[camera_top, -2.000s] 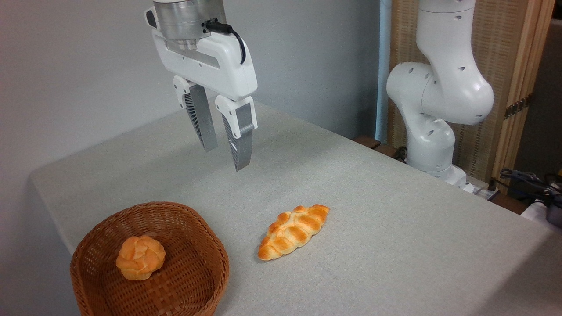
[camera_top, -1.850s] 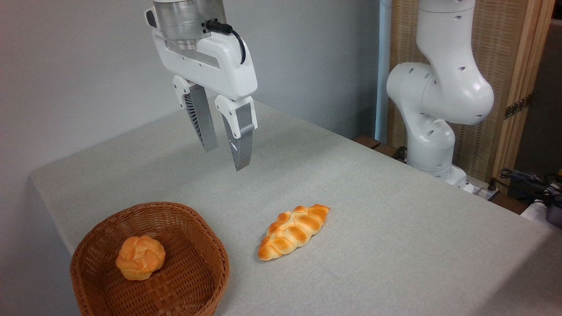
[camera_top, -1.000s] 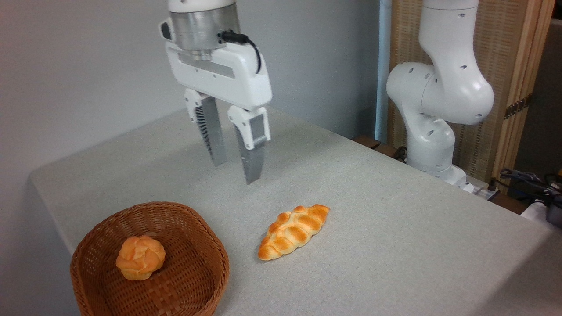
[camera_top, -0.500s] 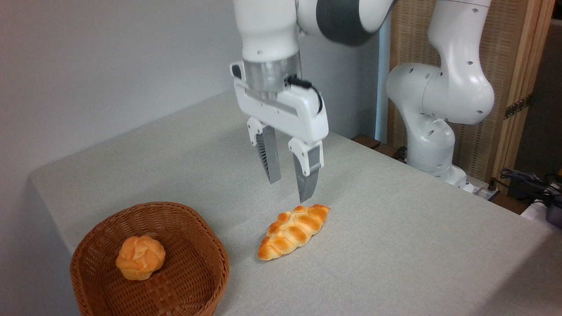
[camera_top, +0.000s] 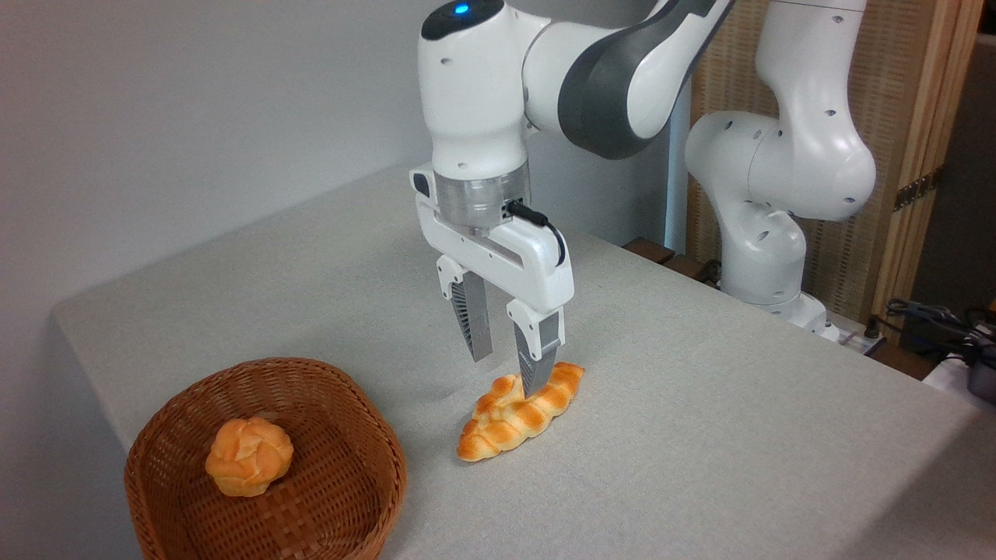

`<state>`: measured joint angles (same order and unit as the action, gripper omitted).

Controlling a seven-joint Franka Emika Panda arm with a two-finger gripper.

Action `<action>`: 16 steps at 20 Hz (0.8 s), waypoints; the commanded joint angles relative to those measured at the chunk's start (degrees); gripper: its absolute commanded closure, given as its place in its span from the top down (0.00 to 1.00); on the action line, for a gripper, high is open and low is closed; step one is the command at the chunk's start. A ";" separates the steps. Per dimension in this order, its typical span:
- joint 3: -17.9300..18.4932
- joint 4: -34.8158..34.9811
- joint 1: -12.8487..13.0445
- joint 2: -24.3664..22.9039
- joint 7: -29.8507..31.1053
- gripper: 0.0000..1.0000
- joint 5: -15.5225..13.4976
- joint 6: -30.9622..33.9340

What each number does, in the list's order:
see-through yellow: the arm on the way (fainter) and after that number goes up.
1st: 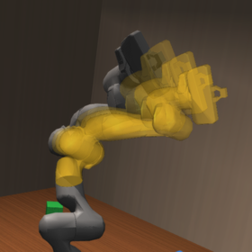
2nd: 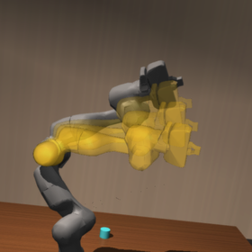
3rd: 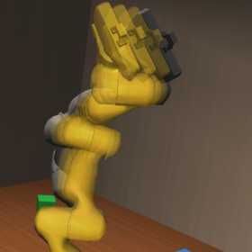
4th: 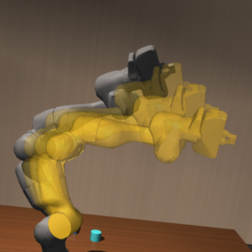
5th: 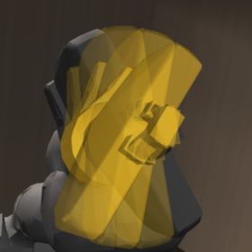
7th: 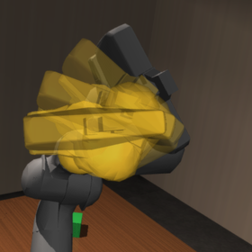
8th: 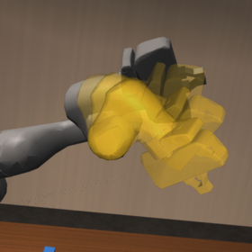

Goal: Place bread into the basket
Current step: 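Move the open gripper over the braided roll and lower it, then close the gripper on the middle of the braided roll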

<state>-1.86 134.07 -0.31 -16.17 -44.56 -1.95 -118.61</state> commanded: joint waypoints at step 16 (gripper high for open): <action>0.45 2.69 1.02 2.54 -0.09 1.00 4.41 -3.12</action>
<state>-1.86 135.51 0.21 -13.87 -44.58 1.67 -120.49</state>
